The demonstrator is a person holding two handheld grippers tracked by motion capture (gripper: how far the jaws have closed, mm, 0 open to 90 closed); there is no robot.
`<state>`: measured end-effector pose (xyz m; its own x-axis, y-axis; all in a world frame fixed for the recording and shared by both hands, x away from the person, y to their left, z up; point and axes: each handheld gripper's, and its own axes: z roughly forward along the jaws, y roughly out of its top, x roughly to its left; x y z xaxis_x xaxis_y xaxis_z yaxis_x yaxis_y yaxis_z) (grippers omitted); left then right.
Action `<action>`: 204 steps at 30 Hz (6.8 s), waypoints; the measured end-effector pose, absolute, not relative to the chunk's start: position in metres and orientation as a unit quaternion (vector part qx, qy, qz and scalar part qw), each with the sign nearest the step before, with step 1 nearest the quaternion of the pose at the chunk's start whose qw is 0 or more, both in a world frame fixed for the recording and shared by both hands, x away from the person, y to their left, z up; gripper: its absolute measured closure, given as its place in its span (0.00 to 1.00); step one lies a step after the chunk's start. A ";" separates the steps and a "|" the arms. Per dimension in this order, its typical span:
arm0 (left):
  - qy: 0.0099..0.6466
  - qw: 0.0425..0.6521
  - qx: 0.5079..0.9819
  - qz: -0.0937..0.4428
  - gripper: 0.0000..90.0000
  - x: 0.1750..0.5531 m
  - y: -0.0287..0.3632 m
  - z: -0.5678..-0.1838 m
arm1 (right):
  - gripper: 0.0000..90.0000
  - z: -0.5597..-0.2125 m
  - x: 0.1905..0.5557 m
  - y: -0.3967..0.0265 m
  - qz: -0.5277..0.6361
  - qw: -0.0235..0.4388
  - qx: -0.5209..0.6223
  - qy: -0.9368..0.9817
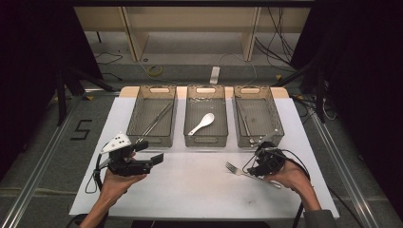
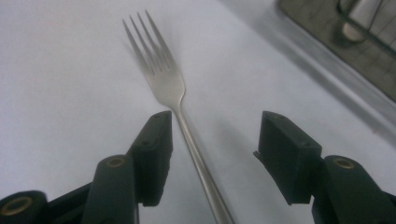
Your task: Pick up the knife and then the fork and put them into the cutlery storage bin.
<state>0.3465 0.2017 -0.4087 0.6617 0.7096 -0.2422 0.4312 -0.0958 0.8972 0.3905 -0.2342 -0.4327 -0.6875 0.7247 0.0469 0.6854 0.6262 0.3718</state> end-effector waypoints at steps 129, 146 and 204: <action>0.391 0.559 0.721 0.123 0.17 0.347 0.204 -0.408 | 0.95 -0.382 0.417 -0.254 0.318 0.109 0.399 0.853; 0.391 0.558 0.721 0.123 0.17 0.347 0.204 -0.408 | 0.95 -0.356 0.462 -0.251 0.352 0.131 0.440 0.816; 0.386 0.558 0.723 0.125 0.17 0.347 0.204 -0.408 | 0.95 -0.384 0.525 -0.243 0.337 0.165 0.527 0.763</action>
<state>0.3467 0.2039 -0.4083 0.6704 0.6984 -0.2507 0.4194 -0.0779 0.9045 0.5255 -0.2434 -0.3842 -0.3914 0.9144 0.1032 0.6929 0.2191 0.6870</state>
